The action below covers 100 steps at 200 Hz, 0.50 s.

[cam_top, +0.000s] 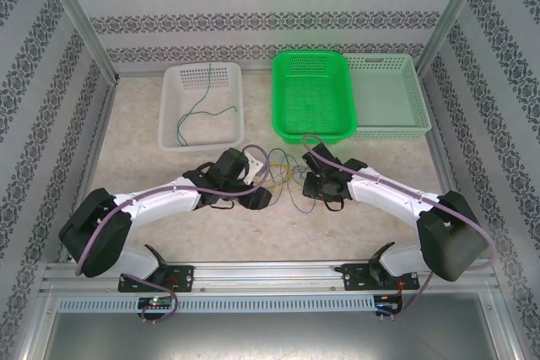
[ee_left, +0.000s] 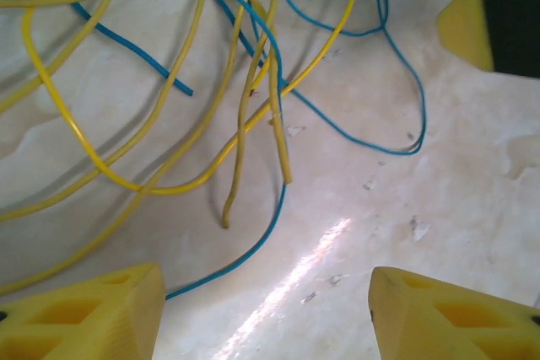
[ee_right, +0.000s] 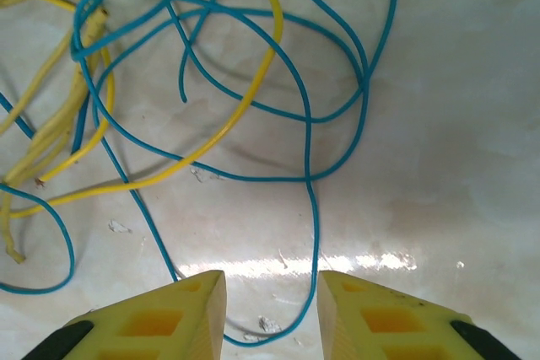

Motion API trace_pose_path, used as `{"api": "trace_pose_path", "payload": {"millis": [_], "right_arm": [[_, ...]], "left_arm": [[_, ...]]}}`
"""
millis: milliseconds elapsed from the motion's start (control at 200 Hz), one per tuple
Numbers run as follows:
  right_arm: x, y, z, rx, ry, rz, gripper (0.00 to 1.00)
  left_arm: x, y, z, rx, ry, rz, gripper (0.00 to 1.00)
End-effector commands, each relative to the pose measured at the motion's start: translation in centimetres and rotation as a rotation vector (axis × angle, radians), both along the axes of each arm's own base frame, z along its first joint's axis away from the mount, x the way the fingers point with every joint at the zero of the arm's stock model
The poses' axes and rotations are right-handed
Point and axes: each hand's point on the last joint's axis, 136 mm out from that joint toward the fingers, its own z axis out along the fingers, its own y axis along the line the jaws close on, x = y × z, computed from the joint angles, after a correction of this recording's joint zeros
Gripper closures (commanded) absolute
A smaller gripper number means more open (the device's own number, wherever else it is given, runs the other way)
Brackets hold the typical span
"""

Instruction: Untangle the cables

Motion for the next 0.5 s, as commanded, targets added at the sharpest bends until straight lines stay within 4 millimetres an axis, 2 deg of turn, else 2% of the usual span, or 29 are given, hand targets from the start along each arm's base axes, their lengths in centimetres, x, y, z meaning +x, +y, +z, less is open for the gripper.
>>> {"api": "trace_pose_path", "payload": {"millis": [0,55,115,285,495], "right_arm": [[0.4,0.0,0.7,0.021,-0.049,0.002,0.64],[0.2,-0.2,0.7,0.025,-0.051,-0.002,0.64],[-0.1,-0.4,0.7,0.028,-0.058,-0.004,0.63],[-0.7,-1.4,1.0,0.027,-0.081,-0.021,0.61],[-1.1,-2.6,1.7,0.032,-0.108,-0.037,0.59]], "left_arm": [[3.2,-1.0,2.6,-0.012,-0.048,0.107,0.33],[5.0,-1.1,3.4,0.029,-0.065,0.134,0.35],[6.0,-1.8,3.6,0.059,-0.036,0.113,0.36],[7.1,-4.4,0.9,0.075,0.104,0.080,0.37],[8.0,-5.3,-2.7,0.103,0.228,0.140,0.38]]}}
